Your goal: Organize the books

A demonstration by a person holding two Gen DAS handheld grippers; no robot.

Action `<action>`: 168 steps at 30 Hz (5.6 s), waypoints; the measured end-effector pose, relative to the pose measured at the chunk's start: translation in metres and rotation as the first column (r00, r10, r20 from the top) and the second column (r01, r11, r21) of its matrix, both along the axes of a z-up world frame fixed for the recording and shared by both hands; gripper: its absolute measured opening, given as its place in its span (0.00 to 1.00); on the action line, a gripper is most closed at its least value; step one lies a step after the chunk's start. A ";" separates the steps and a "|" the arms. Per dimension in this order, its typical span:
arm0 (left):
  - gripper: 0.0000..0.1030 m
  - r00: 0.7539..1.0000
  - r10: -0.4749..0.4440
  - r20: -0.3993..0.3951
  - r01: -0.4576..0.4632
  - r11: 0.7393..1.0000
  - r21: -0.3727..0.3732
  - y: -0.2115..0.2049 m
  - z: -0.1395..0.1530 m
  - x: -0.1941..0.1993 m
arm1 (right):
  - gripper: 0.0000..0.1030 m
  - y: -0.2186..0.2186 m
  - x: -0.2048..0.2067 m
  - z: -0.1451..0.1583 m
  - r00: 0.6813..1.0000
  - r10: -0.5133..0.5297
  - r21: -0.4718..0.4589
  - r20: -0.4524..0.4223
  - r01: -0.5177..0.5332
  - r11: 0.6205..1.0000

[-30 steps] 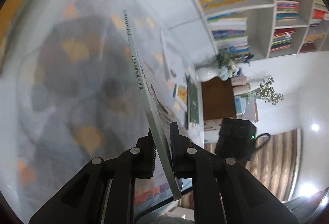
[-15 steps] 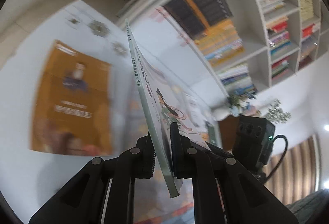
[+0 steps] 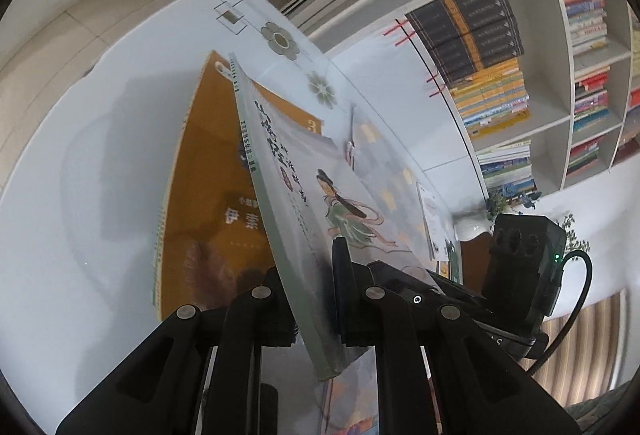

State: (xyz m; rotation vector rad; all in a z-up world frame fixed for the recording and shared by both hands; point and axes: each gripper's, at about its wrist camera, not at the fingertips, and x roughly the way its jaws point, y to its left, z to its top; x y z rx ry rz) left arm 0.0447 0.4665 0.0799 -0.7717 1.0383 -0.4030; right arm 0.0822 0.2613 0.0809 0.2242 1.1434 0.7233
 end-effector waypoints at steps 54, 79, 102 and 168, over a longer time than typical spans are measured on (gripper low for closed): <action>0.14 0.980 -0.097 0.176 -0.047 0.740 0.671 -0.406 0.147 -0.075 | 0.55 -0.433 -0.152 0.102 0.803 -0.532 -0.178 0.268 0.584 0.792; 0.23 0.967 -0.199 0.159 0.010 0.653 0.758 -0.540 0.144 -0.088 | 0.70 -0.531 -0.173 0.104 0.748 -0.595 -0.130 0.294 0.648 0.750; 0.23 0.967 -0.238 0.094 0.069 0.597 0.799 -0.572 0.120 -0.058 | 0.71 -0.554 -0.138 0.074 0.759 -0.617 -0.127 0.208 0.646 0.753; 0.20 0.932 -0.336 -0.138 0.360 0.804 0.474 -0.486 -0.053 0.005 | 0.56 -0.516 0.019 -0.074 0.893 -0.282 0.188 -0.352 0.363 0.913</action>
